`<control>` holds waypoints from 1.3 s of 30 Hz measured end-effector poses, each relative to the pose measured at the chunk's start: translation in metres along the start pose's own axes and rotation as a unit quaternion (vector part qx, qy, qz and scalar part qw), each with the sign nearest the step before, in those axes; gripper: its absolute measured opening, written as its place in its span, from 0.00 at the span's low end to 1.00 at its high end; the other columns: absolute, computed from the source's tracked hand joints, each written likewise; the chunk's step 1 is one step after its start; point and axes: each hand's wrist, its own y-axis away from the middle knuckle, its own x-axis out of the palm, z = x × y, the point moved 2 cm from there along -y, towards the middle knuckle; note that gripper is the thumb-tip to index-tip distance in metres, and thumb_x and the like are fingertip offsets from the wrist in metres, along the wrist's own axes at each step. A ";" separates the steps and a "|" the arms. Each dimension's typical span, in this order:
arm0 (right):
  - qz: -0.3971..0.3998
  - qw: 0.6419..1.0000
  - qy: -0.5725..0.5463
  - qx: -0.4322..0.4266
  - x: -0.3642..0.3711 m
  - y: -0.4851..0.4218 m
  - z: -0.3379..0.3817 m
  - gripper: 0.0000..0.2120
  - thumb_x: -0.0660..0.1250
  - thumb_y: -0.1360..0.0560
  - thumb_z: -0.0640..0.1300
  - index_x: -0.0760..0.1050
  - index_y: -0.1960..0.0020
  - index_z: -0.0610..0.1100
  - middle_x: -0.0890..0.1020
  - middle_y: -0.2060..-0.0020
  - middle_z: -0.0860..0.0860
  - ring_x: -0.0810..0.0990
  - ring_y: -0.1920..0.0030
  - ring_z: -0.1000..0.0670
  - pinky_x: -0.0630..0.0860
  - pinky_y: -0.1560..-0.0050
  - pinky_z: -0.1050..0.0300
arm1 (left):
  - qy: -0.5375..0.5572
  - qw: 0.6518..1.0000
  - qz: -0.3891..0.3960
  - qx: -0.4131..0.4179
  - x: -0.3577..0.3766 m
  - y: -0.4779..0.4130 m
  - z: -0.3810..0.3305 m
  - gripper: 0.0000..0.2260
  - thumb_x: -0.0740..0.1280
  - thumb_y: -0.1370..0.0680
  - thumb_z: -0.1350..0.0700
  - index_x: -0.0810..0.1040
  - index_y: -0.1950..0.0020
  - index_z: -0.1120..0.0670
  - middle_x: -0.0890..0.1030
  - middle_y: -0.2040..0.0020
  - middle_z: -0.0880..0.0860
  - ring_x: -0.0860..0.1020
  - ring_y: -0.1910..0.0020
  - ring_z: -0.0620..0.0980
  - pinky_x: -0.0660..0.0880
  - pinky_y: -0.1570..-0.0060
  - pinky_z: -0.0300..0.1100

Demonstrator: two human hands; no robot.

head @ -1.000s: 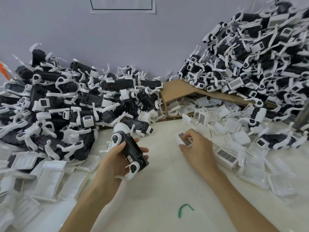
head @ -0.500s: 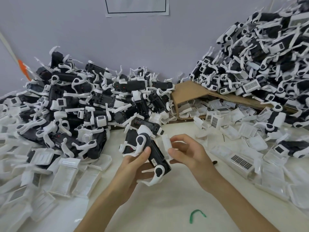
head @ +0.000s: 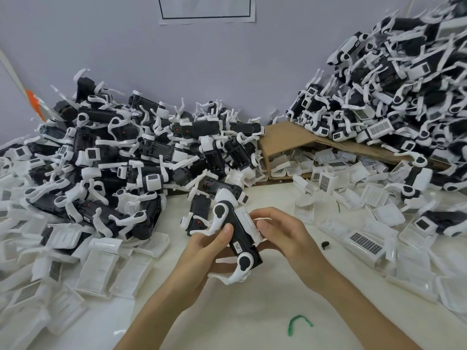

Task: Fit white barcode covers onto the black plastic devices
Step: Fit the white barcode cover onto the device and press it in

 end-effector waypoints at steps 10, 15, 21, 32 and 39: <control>-0.011 0.999 0.032 -0.032 0.001 0.001 -0.001 0.14 0.73 0.28 0.45 0.80 0.42 0.45 0.87 0.49 0.47 0.86 0.50 0.44 0.82 0.48 0.51 | -0.021 1.000 -0.009 0.019 0.001 0.000 -0.001 0.19 0.70 0.30 0.38 0.85 0.44 0.46 0.86 0.45 0.57 0.84 0.45 0.58 0.82 0.55 0.47; -0.012 0.998 0.048 -0.045 0.001 0.001 -0.003 0.13 0.76 0.28 0.43 0.81 0.44 0.50 0.87 0.49 0.50 0.86 0.50 0.47 0.82 0.48 0.55 | -0.036 0.999 -0.021 0.024 0.001 0.000 -0.001 0.18 0.70 0.30 0.38 0.85 0.45 0.45 0.86 0.47 0.57 0.85 0.47 0.57 0.82 0.55 0.46; -0.001 0.999 0.009 -0.032 0.002 0.001 -0.003 0.11 0.67 0.22 0.43 0.80 0.41 0.45 0.87 0.48 0.46 0.85 0.47 0.44 0.82 0.48 0.52 | -0.024 0.999 -0.022 0.016 0.000 0.001 -0.001 0.19 0.69 0.30 0.38 0.85 0.45 0.47 0.86 0.46 0.58 0.85 0.48 0.59 0.82 0.57 0.46; -0.002 0.999 0.045 -0.030 0.003 0.003 -0.003 0.11 0.69 0.21 0.41 0.79 0.40 0.47 0.86 0.47 0.51 0.84 0.45 0.51 0.81 0.48 0.55 | -0.023 1.000 -0.001 0.013 -0.003 0.000 0.001 0.20 0.69 0.30 0.38 0.85 0.44 0.48 0.85 0.45 0.59 0.85 0.48 0.58 0.82 0.59 0.45; 0.072 0.993 -0.051 0.077 0.007 0.004 -0.003 0.21 0.66 0.22 0.53 0.76 0.35 0.41 0.83 0.47 0.45 0.81 0.47 0.50 0.77 0.47 0.58 | -0.084 0.996 0.003 0.042 -0.002 -0.001 0.006 0.23 0.61 0.26 0.31 0.84 0.42 0.43 0.85 0.42 0.53 0.83 0.42 0.51 0.80 0.47 0.42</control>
